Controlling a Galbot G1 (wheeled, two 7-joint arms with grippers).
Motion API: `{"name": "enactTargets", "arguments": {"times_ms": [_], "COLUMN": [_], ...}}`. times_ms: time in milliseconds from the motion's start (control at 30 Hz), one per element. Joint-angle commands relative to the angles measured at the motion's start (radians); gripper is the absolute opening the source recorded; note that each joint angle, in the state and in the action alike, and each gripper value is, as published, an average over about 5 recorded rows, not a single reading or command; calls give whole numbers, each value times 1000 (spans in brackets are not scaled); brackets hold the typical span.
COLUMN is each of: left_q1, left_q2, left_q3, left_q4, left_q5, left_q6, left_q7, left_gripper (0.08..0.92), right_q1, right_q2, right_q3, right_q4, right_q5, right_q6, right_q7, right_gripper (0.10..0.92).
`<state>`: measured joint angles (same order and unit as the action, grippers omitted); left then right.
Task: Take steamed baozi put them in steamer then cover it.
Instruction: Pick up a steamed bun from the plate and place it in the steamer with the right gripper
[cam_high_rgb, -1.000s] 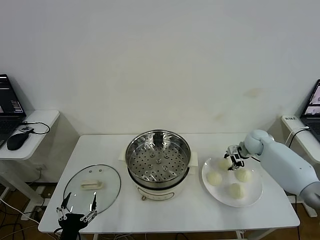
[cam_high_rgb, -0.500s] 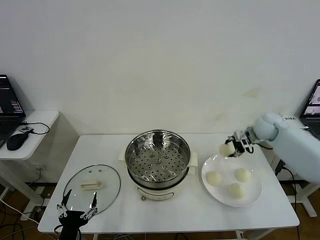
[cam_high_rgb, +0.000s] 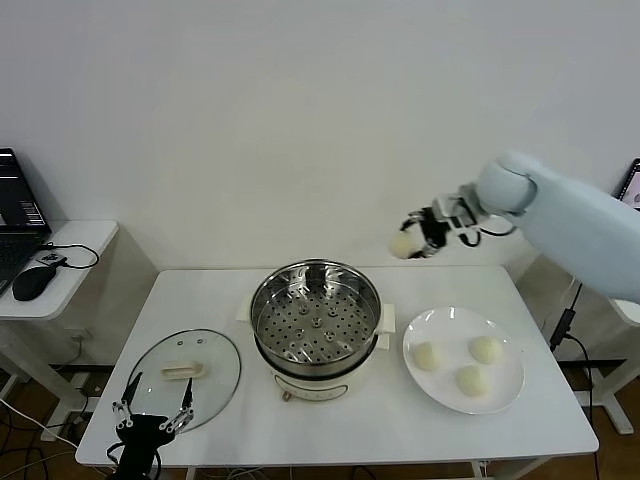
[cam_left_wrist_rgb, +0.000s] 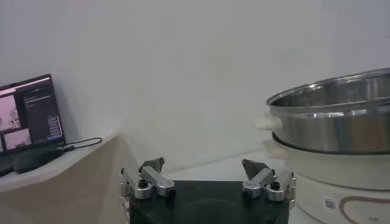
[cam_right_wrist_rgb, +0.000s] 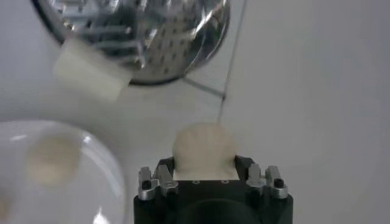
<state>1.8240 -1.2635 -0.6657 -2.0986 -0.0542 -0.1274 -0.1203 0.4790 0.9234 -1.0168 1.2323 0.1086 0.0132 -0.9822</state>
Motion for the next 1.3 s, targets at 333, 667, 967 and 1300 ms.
{"name": "enactTargets", "arguments": {"times_ms": [333,667,967,1300], "left_q1": [7,1,0,-1], "left_q2": [-6,-23,-20,-20], "left_q3": [-27,-33,-44,-40], "left_q4": [-13,-15,-7,-9], "left_q5": [-2,0,-7,-5], "left_q6": [-1,3,1,0], "left_q7": [2,3,2,2], "left_gripper": [823,823,823,823], "right_q1": [21,-38,-76,-95], "right_q2": [355,394,408,419], "right_q3": [-210,-220,-207,-199], "right_q4": [-122,-200,-257,-277], "right_q5": [-123,-341,-433,-438], "right_q6": [298,451,503,514], "right_q7": [37,67,95,113], "right_gripper": [628,628,628,666]}}
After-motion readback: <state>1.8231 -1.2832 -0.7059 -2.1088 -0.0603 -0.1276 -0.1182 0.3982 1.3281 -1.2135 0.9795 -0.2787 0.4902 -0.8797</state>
